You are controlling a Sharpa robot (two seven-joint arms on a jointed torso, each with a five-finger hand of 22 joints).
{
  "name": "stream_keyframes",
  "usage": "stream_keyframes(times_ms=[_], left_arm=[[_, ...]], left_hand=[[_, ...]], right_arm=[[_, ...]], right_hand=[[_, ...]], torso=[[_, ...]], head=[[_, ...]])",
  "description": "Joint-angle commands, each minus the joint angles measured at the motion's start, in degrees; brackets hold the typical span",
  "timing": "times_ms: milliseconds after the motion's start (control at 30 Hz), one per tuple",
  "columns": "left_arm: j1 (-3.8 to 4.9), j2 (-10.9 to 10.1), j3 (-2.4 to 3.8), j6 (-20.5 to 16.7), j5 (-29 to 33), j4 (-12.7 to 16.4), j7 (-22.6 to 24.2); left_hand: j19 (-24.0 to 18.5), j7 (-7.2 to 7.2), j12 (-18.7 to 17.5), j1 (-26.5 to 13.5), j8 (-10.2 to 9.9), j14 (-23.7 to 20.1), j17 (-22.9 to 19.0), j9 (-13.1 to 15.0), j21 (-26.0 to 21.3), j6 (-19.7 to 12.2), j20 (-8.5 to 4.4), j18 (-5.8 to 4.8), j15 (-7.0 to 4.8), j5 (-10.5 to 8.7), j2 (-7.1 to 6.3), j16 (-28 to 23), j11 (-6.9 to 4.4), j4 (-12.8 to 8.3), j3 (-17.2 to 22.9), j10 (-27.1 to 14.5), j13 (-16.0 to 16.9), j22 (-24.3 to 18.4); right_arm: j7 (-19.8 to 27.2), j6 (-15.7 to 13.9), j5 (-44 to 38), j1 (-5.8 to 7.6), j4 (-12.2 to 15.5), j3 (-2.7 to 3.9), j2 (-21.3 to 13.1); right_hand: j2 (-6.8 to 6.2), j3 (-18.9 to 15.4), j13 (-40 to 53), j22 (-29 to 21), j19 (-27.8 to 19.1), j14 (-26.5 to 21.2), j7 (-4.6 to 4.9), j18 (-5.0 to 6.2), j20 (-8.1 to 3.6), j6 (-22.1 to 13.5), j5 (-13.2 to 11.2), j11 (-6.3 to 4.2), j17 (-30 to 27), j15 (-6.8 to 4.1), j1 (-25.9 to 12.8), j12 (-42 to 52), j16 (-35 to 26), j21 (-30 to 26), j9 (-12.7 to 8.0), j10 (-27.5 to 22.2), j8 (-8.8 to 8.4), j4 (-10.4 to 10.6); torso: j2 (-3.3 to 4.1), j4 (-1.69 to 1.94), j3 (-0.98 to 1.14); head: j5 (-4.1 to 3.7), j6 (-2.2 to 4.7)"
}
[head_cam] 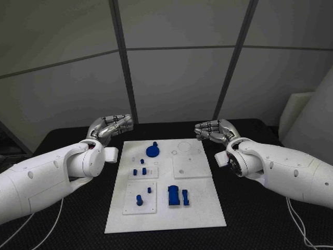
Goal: Assemble the parts on the task board
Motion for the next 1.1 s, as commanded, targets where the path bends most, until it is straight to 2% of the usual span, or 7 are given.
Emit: stream_keyframes(times_ms=[33, 167, 200, 300, 533, 567, 1100], left_arm=[[0.05, 1.44, 0.06, -4.25, 4.41, -1.95, 4.48], [0.03, 2.94, 0.08, -5.58, 4.79, -3.72, 4.87], [-0.04, 2.32, 0.01, -2.28, 2.24, -2.84, 1.76], [-0.11, 2.15, -0.06, -3.18, 1.99, -1.93, 1.87], [-0.58, 0.92, -0.57, -9.69, 0.17, 4.68, 2.64], [-0.68, 0.64, -0.69, -11.17, -0.25, 6.17, 2.82], [-1.62, -1.83, -1.71, -24.26, -3.9, 19.44, 4.38]], left_hand=[[-2.43, -0.69, -2.16, 0.06, -0.51, -0.43, -1.64, -0.13, -0.26, -0.52, 0.25, -0.73, 0.85, -0.2, 0.74, -2.95, 0.63, 0.13, -1.74, -1.05, -0.04, -3.05], [-6.49, -0.63, -3.29, 0.45, -0.51, -0.94, -2.27, -0.13, -0.5, -1.08, 0.39, -0.96, 1.17, -0.12, 1.41, -5.56, 0.67, 0.09, -3.68, -2.51, -0.09, -7.49], [-15.32, -3.1, -6.74, -23.06, -4.1, -15.96, -5.88, -3.81, -3.72, -17.47, -4.65, -3.31, -2.11, -2.77, 3.05, -6.92, -2.62, -4.66, -7.67, -19.39, -3.62, -13.55], [-17.93, -3.65, -6.74, -28.79, -4.1, -19.79, -5.88, -3.81, -3.72, -21.75, -5.84, -3.35, -2.69, -3.44, 7.88, -11.26, -3.39, -4.66, -8.9, -23.77, -3.62, -15.56], [-22.74, -8.69, -6.74, -41.04, -4.1, -27.7, -5.88, -3.81, -3.72, -30.4, -8.47, -6.11, -4.29, -4.91, 7.88, -11.26, -5.13, -4.66, -11.03, -32.68, -3.62, -19.01], [-23.31, -8.69, -6.74, -42.47, -4.1, -28.63, -5.88, -3.81, -3.72, -31.42, -8.78, -6.11, -4.48, -5.07, 7.88, -11.26, -5.33, -4.66, -11.32, -33.72, -3.62, -19.42], [-29.92, -8.69, -6.74, -59.5, -4.1, -39.62, -5.88, -3.81, -3.72, -43.49, -16.34, -11.04, -9.14, -9.22, 7.88, -11.26, -10.32, -4.66, -17.84, -46.13, -3.62, -24.2]], right_arm=[[5.23, 4.98, 5.02, 0.31, -3.88, 0.03, 2.11], [5.63, 6.1, 5.26, 0.41, -6.7, 0.03, 3.78], [2.37, 2.38, 2.54, 0.26, -5.47, 0.0, 3.13], [2.71, 1.67, 3.02, 0.22, -4.55, -0.01, 2.78], [5.14, -3.42, 6.52, -0.09, 2.05, -0.09, 0.29], [5.7, -4.59, 7.33, -0.16, 3.57, -0.1, -0.28], [12.77, -19.37, 17.5, -1.05, 22.74, -0.31, -7.52]], right_hand=[[0.14, -0.07, -2.05, -2.52, 0.3, 0.32, -0.01, 0.72, 0.68, -0.12, -0.33, 0.43, -2.2, 0.44, -1.07, -0.67, -1.73, -2.72, -1.42, 0.15, -0.18, -0.8], [0.49, 0.14, -3.73, -6.16, 2.11, 1.57, 0.04, 0.73, 0.99, 0.32, -0.37, 0.58, -5.19, 0.4, -2.18, -0.73, -2.85, -6.09, -3.44, 0.48, -0.15, -2.2], [1.34, 1.6, -7.2, -12.27, -13.56, -17.47, -3.17, -2.95, -3.11, -16.67, -4.29, -2.16, -6.9, -1.73, -28.82, -4.43, -6.46, -8.36, -5.28, -18.76, -3.76, -5.89], [1.34, 1.6, -7.2, -14.24, -16.77, -21.51, -3.88, -2.95, -4.13, -20.36, -5.47, -2.57, -7.74, -2.24, -35.57, -4.43, -6.46, -9.39, -6.01, -23.09, -3.76, -7.01], [1.34, 1.6, -7.2, -17.68, -24.61, -31.14, -5.5, -4.26, -6.29, -28.97, -7.61, -3.87, -12.31, -6.77, -49.47, -4.43, -6.46, -10.83, -10.55, -32.9, -3.76, -9.06], [1.34, 1.6, -7.2, -18.08, -25.55, -32.26, -5.7, -4.54, -6.53, -29.99, -7.89, -7.9, -12.31, -6.77, -51.11, -4.43, -6.46, -10.97, -10.55, -34.07, -3.76, -9.33], [1.34, 1.6, -7.2, -22.95, -36.5, -45.86, -10.58, -9.81, -12.92, -42.2, -14.29, -7.9, -12.31, -6.77, -70.86, -4.43, -6.46, -15.26, -10.55, -47.98, -3.76, -15.37]], torso=[[-0.66, 0.3, -0.16], [-0.73, 0.69, -0.11], [-0.5, 0.3, -0.11], [-0.53, 0.76, 0.05], [-0.68, 2.67, 0.73], [-0.68, 2.74, 0.75], [-0.69, 2.75, 0.75]], head=[[0.32, 1.39], [0.44, 2.05], [0.36, 1.6], [0.53, 1.8], [1.25, 2.63], [1.27, 2.66], [1.27, 2.67]])
